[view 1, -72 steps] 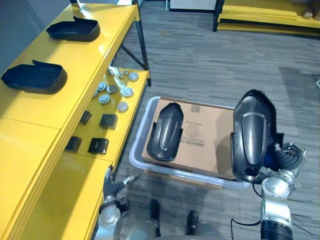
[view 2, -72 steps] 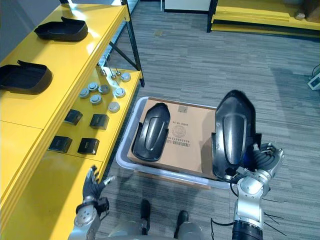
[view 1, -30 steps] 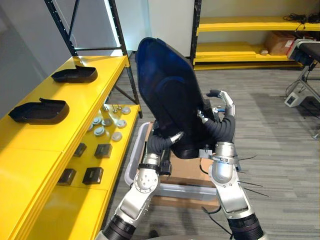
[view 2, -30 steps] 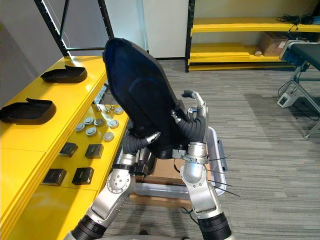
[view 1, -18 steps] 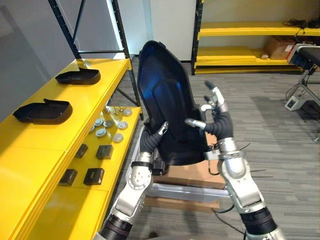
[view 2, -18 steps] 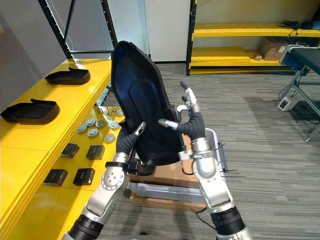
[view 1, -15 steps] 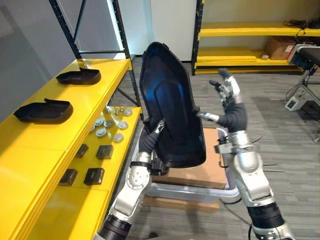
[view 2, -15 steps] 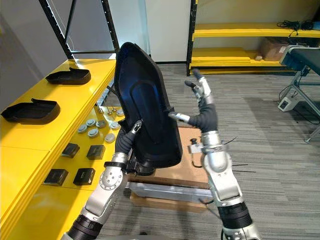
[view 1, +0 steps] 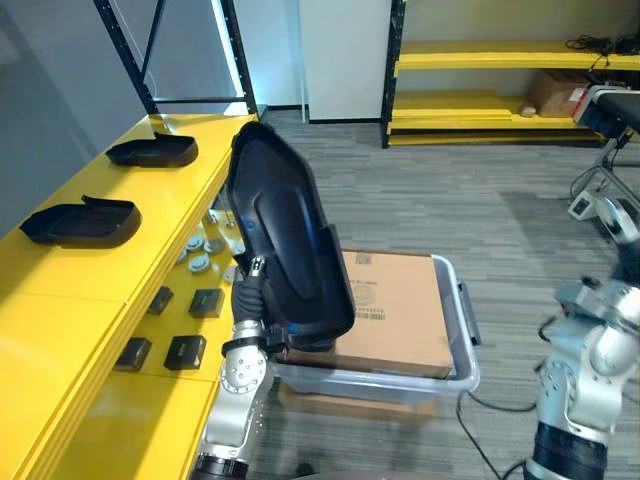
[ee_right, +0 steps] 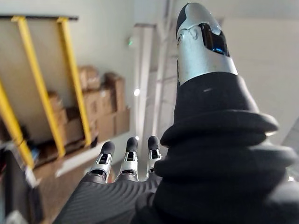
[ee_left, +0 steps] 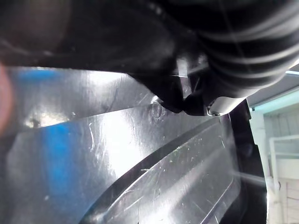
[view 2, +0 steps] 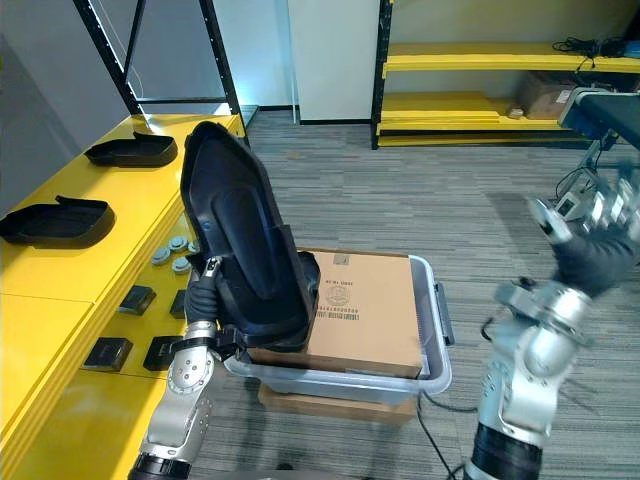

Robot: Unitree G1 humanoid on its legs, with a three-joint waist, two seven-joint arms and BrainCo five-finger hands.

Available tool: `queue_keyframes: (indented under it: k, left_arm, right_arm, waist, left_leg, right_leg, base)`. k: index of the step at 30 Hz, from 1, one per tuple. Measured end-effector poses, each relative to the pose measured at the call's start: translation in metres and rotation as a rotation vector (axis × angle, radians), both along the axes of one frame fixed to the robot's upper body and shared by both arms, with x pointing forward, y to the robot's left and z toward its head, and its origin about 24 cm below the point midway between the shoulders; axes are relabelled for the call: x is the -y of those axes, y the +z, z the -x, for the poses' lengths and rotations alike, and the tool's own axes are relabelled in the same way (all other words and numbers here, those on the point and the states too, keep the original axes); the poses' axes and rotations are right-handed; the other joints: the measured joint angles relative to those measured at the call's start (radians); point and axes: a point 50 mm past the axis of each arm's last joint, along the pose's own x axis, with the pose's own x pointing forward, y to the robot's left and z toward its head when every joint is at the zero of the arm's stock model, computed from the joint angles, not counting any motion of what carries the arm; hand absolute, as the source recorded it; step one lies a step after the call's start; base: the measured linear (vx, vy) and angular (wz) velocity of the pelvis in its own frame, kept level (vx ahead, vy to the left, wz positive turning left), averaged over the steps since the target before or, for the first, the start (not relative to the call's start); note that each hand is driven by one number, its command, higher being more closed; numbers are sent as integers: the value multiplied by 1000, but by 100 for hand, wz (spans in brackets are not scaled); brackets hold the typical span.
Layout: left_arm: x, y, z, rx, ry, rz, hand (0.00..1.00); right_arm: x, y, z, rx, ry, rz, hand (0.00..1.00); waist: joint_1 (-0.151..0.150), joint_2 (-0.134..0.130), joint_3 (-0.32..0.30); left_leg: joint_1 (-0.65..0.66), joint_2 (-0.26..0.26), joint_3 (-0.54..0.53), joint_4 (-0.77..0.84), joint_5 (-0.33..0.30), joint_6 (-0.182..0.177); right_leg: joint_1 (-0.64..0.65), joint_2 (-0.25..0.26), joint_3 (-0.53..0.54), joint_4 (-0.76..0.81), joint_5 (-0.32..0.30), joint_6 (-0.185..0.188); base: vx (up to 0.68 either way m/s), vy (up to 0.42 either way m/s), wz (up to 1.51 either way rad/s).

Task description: Walk over and take plastic housings, then place them on the shelf

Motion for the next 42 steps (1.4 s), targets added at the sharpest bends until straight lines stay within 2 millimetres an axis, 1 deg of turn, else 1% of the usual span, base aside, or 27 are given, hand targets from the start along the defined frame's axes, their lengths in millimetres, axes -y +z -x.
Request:
queue_keyframes:
  k: [1,4,5,6,7,8,11,15,18,20,21,22,23,24,26,27,29,30,31,32,33,34,35,36,38,41,42]
  left_arm:
    - [-3,1,2,7,17,4,100]
    - [-9,5,8,30,60,21,100]
    - [-10,5,9,34,65,23,100]
    - [-10,5,9,41,66,25,100]
    - [-10,6,9,42,64,24,100]
    - [-10,6,9,48,54,22,100]
    - [-7,9,9,65,35,25,100]
    - [-7,18,13,109,25,22,100]
    - [2,25,11,150,-15,36,100]
    - [12,28,8,167,-61,44,100]
    - [17,29,7,172,-84,52,100]
    - [22,31,5,182,-103,65,100]
    - [24,32,5,186,-110,71,100]
    - [26,32,5,184,-114,73,100]
    - [28,30,1,185,-123,79,100]
    - [28,30,1,187,-122,78,100]
    - [28,30,1,187,-133,87,100]
    - [28,29,0,185,-133,88,100]
    - [28,28,0,179,-134,87,100]
    - [30,25,0,165,-139,89,100]
    - [30,25,0,163,-137,88,100]
    - [30,25,-1,164,-139,84,100]
    - [30,27,-2,171,-144,81,100]
    - [31,27,-3,176,-147,79,100]
    - [30,25,-6,164,-144,76,100]
    - [30,25,-7,164,-141,74,100]
    - [32,26,-7,168,-151,77,100]
  right_arm:
    - [4,-32,14,-122,-45,-96,0]
    - [-3,-104,55,-373,-122,-349,0]
    - [-5,-115,63,-409,-123,-390,0]
    - [-14,-142,83,-513,-121,-502,0]
    - [-19,-152,91,-554,-117,-541,0]
    - [-32,-171,107,-643,-105,-634,0]
    - [-56,-195,130,-784,-46,-755,0]
    - [-75,-205,136,-900,59,-779,0]
    - [-83,-210,134,-960,121,-773,0]
    - [-85,-210,125,-954,141,-767,0]
    - [-87,-210,118,-948,159,-760,0]
    - [-85,-209,109,-954,194,-724,0]
    - [-83,-208,107,-958,202,-709,0]
    - [-79,-205,103,-959,215,-679,0]
    - [-84,-204,89,-951,263,-652,0]
    - [-85,-204,87,-949,271,-648,0]
    - [-91,-200,63,-911,319,-627,0]
    - [-93,-200,61,-910,325,-627,0]
    - [-98,-201,58,-922,351,-622,0]
    - [-102,-201,56,-941,382,-608,0]
    - [-103,-201,56,-940,385,-608,0]
    - [-103,-200,54,-935,391,-603,0]
    - [-103,-200,54,-934,394,-603,0]
    - [-103,-200,54,-937,394,-605,0]
    - [-103,-201,58,-945,398,-610,0]
    - [-102,-201,60,-958,415,-592,0]
    - [-100,-200,62,-965,415,-581,0]
  waist:
    - [0,1,0]
    - [0,4,1]
    - [1,5,2]
    - [3,6,6]
    - [3,5,6]
    - [4,8,8]
    - [4,17,15]
    - [8,11,35]
    - [28,5,55]
    - [29,9,73]
    - [24,-16,88]
    - [29,-11,105]
    - [32,0,108]
    - [28,14,113]
    - [31,1,118]
    - [31,-1,118]
    - [32,-2,119]
    - [32,-2,119]
    - [31,-5,121]
    - [34,-3,122]
    - [34,-3,122]
    - [30,1,122]
    - [25,5,122]
    - [22,6,123]
    - [7,11,126]
    - [-3,20,130]
    - [-8,18,129]
  left_leg:
    - [0,0,1,0,-1,-1]
    - [-1,1,2,0,-2,-3]
    - [-2,1,1,0,-3,-3]
    - [-3,1,1,0,-4,-3]
    - [-4,1,1,0,-4,-3]
    - [-7,1,-4,0,-4,-3]
    - [-29,-1,-24,0,-4,-4]
    - [-52,-8,-83,0,4,-7]
    - [-114,-35,-178,6,38,0]
    - [-162,-31,-111,18,2,51]
    - [-192,-26,-3,42,-42,96]
    - [-235,18,175,132,-50,106]
    - [-247,43,271,181,-57,117]
    - [-237,105,425,244,-67,127]
    - [-220,52,441,239,-81,141]
    - [-220,43,433,233,-85,140]
    - [-227,-12,413,230,-132,138]
    - [-228,-13,417,238,-142,139]
    - [-230,-17,428,286,-182,138]
    - [-233,-30,407,346,-223,152]
    - [-232,-35,402,354,-231,154]
    - [-231,-51,378,366,-246,162]
    - [-226,-67,353,354,-247,165]
    - [-220,-73,339,344,-247,165]
    - [-169,-86,287,308,-242,158]
    - [-124,-102,223,289,-227,178]
    - [-115,-120,182,293,-221,188]
  right_leg:
    - [-1,0,1,0,0,0]
    - [-1,1,1,-1,-1,1]
    - [-1,1,1,-1,-1,2]
    - [0,1,0,0,-1,2]
    - [1,1,0,0,-1,2]
    - [2,0,-4,1,-1,2]
    - [0,-2,-30,6,-6,6]
    - [-5,-9,-99,39,-30,6]
    - [-48,-36,-233,142,-84,-5]
    - [-54,-70,-355,183,-104,-7]
    - [-51,-114,-425,184,-103,-7]
    - [-48,-138,-485,198,-104,-6]
    - [-42,-145,-515,211,-107,-2]
    - [-20,-154,-574,251,-131,17]
    - [31,-212,-645,289,-154,47]
    - [36,-216,-651,287,-156,52]
    - [63,-247,-697,273,-160,86]
    - [68,-252,-703,274,-161,86]
    - [85,-276,-714,290,-177,97]
    - [68,-301,-645,354,-223,64]
    - [60,-304,-617,369,-233,48]
    - [15,-295,-482,419,-274,3]
    - [-34,-265,-358,441,-293,8]
    - [-59,-244,-308,447,-301,20]
    - [-134,-155,-155,452,-302,22]
    - [-219,-94,-25,448,-293,34]
    - [-251,-78,55,447,-284,44]
  base:
    - [0,0,0]
    - [0,0,0]
    - [0,0,0]
    - [0,0,0]
    - [27,4,5]
    - [21,2,5]
    - [-20,7,22]
    - [-14,-4,57]
    - [-14,-9,124]
    - [-41,38,185]
    - [-15,132,191]
    - [8,155,187]
    - [59,175,168]
    - [72,123,143]
    - [25,153,132]
    - [-19,153,94]
    - [-1,155,75]
    - [51,222,71]
    - [88,200,66]
    - [88,200,61]
    - [95,192,45]
    - [99,164,43]
    - [123,182,52]
    - [123,93,61]
    - [139,47,65]
    - [157,18,79]
    - [221,-14,137]
